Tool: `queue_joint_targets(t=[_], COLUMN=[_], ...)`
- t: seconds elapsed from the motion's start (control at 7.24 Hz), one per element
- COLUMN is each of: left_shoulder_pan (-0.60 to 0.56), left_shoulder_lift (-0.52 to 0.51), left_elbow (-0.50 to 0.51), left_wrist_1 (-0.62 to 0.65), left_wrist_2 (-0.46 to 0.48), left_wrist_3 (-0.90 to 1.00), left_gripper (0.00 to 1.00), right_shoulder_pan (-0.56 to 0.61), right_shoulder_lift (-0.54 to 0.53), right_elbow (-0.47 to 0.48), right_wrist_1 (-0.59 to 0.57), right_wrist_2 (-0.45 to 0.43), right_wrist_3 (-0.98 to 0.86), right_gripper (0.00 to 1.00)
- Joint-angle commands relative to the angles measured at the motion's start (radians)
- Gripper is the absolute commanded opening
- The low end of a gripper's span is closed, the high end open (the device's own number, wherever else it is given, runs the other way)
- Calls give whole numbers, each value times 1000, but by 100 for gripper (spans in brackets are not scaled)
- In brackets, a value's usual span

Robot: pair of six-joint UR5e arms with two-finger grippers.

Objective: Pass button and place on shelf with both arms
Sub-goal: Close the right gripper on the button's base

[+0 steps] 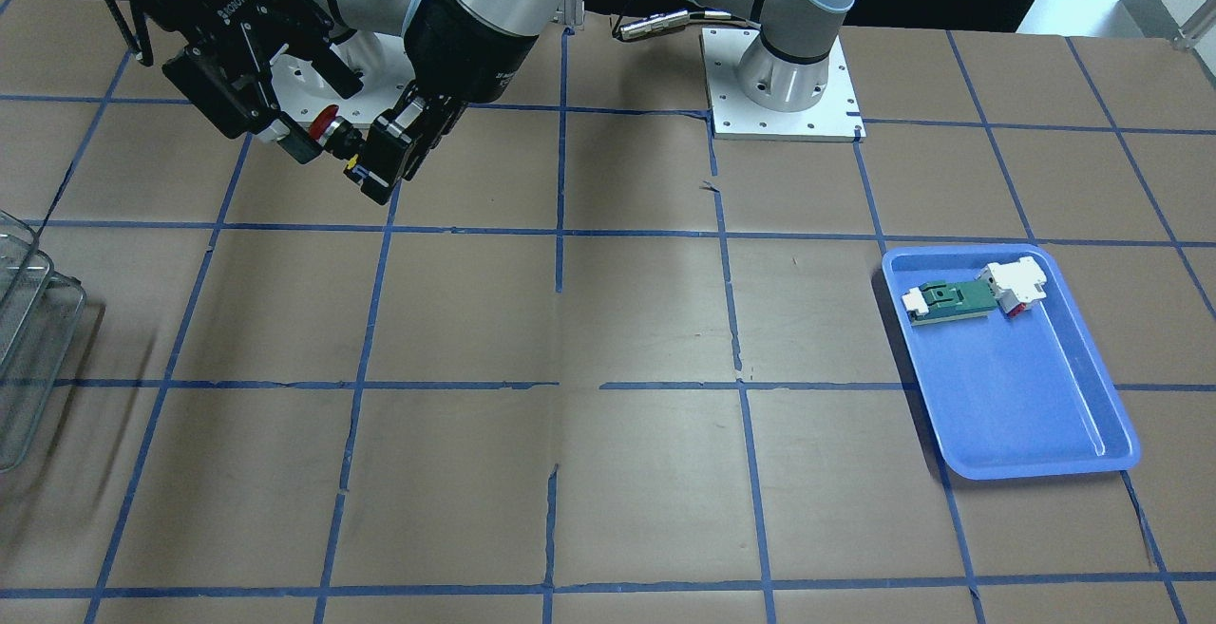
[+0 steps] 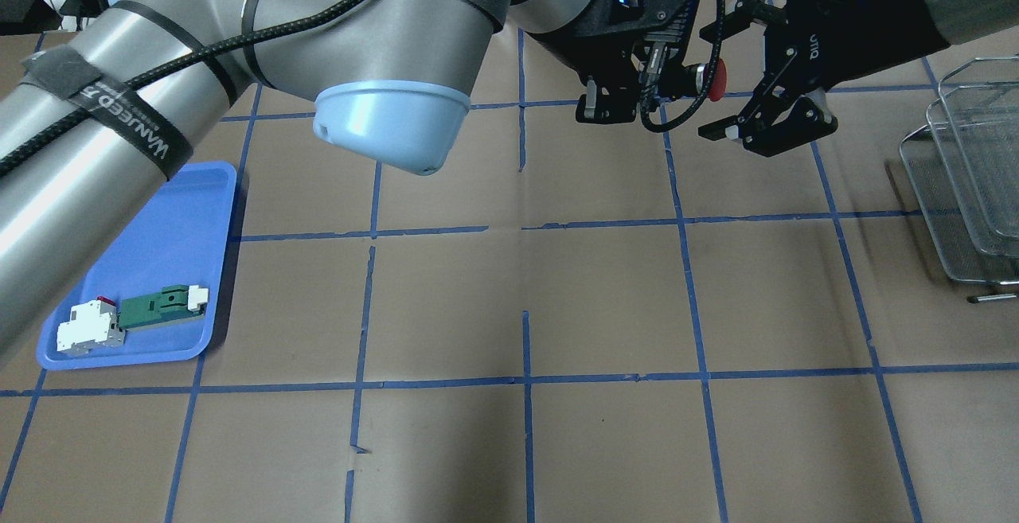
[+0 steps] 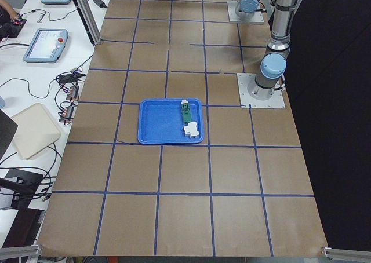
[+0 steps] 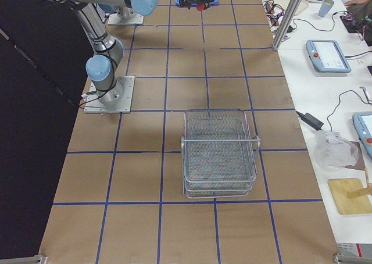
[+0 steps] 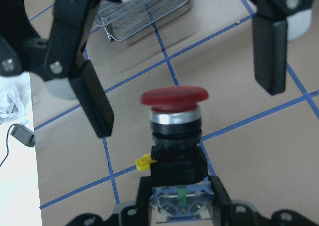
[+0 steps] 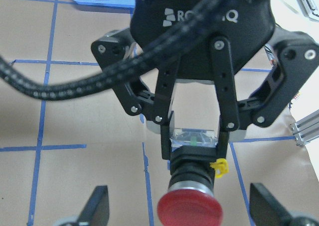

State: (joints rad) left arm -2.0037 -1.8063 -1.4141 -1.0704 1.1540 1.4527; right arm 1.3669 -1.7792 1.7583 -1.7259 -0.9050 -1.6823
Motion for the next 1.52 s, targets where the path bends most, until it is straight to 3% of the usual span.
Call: queue_joint_targets(t=[0.0, 0.41, 0.55, 0.69, 0.83, 0.97, 1.11, 1.24, 1.38], left_shoulder_pan=[0, 2, 0, 0, 2, 2, 2, 5, 3], left_shoulder_lift=[4, 8, 8, 13, 15, 15, 15, 15, 16], left_elbow=[0, 0, 1, 1, 0, 1, 1, 1, 1], left_wrist_1=[0, 1, 0, 0, 0, -2, -3, -14, -14], left_wrist_2=[1, 0, 0, -2, -5, -5, -5, -16, -17], left_wrist_3=[0, 0, 0, -2, -2, -2, -3, -27, -49], left_gripper=[0, 0, 0, 0, 0, 0, 18, 92, 96], right_shoulder_pan=[0, -25, -25, -25, -25, -25, -25, -25, -25], right_shoulder_lift=[0, -2, -2, -3, -3, -5, -6, -6, -6], right_elbow=[7, 26, 27, 27, 27, 27, 27, 27, 27], right_wrist_1=[-35, -67, -89, -87, -80, -74, -75, -75, -75], right_wrist_2=[26, 37, 35, 34, 31, 28, 29, 29, 31], right_wrist_3=[-2, -13, -13, -19, -27, -27, -28, -28, -28], right_gripper=[96, 72, 51, 9, 0, 0, 0, 0, 0])
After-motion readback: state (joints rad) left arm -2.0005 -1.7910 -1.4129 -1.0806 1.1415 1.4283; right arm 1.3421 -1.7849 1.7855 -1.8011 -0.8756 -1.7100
